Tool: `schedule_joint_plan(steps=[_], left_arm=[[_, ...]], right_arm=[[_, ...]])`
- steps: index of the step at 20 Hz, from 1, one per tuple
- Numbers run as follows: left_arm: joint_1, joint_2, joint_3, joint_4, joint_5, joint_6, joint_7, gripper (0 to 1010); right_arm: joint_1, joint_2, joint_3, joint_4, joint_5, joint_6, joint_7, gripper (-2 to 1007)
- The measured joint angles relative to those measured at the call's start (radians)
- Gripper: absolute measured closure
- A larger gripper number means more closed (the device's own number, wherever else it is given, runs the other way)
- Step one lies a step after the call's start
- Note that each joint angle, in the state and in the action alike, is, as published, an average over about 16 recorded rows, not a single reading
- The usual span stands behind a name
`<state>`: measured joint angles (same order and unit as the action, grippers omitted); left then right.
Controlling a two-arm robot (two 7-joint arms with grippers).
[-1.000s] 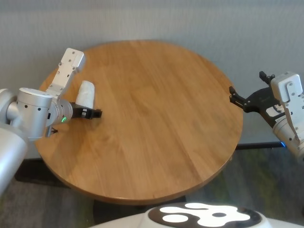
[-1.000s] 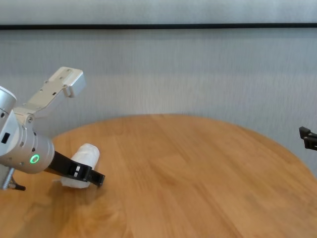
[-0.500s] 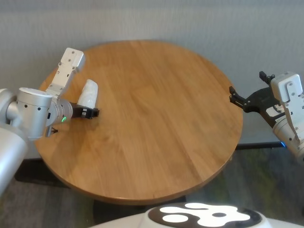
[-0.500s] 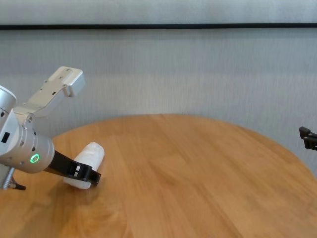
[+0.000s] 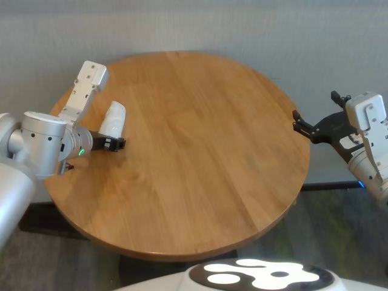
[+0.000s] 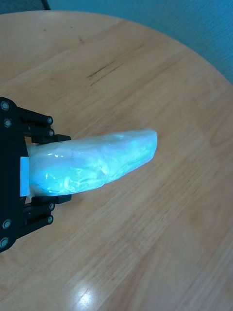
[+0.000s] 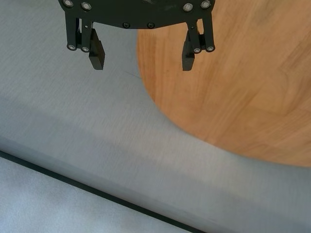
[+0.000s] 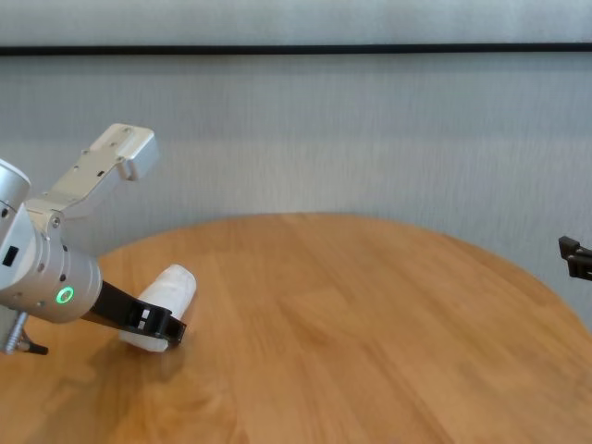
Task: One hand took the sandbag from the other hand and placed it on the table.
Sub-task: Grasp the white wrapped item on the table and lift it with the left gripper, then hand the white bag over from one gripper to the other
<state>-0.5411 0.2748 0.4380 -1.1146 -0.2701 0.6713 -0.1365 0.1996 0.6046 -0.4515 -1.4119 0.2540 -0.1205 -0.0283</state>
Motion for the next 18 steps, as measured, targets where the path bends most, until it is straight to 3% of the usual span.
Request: schedule_joint_plan(steps=[18], left_arm=[[0.0, -0.001, -0.001, 0.0, -0.001, 0.001, 0.0, 431]], right_arm=[[0.0, 0.0, 0.0, 0.0, 0.0, 0.0, 0.0, 3]])
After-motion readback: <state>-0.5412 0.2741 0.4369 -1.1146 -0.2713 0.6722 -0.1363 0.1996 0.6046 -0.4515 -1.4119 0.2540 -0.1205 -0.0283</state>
